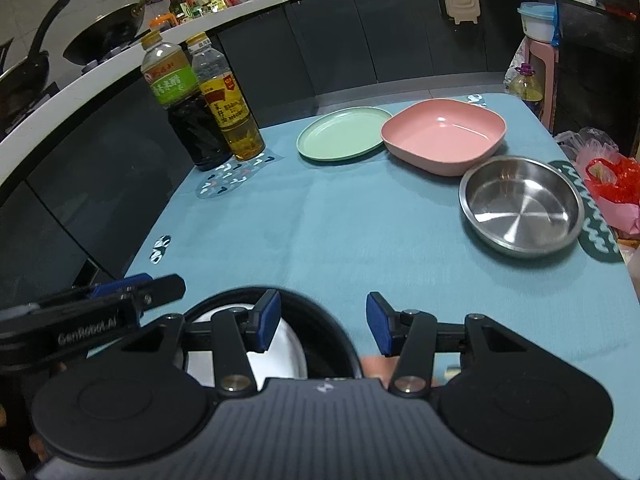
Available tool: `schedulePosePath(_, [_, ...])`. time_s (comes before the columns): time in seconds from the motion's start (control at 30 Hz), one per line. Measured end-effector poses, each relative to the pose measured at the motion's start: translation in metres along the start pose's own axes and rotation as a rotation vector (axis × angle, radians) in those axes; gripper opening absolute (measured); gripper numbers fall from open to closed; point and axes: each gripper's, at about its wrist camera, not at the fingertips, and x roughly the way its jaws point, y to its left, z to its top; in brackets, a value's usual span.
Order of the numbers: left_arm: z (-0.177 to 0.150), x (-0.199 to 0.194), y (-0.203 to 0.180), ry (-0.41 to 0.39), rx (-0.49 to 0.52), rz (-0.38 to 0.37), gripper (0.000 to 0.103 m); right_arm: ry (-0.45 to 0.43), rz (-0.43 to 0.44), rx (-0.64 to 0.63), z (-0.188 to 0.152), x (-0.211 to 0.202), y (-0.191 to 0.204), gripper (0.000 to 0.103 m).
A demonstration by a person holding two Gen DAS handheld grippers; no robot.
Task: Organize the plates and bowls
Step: 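Move both grippers to the rim of the pale green plate, then close both grippers on the green plate's rim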
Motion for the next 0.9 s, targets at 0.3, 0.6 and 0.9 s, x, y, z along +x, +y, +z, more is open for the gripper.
schedulePosePath(0.3, [0.046,0.042,-0.001,-0.005,-0.025,0.026,0.036,-0.008,-0.002,-0.01,0.048,0.022,-0.01,0.025])
schedulePosePath(0.6, [0.102,0.094,0.006,-0.004,-0.162,-0.002,0.036,-0.028,0.019,0.004,0.125,0.05,-0.024,0.025])
schedulePosePath(0.9, [0.127,0.158,0.001,0.035,-0.216,-0.045,0.036,-0.015,0.001,0.037,0.173,0.111,-0.042,0.025])
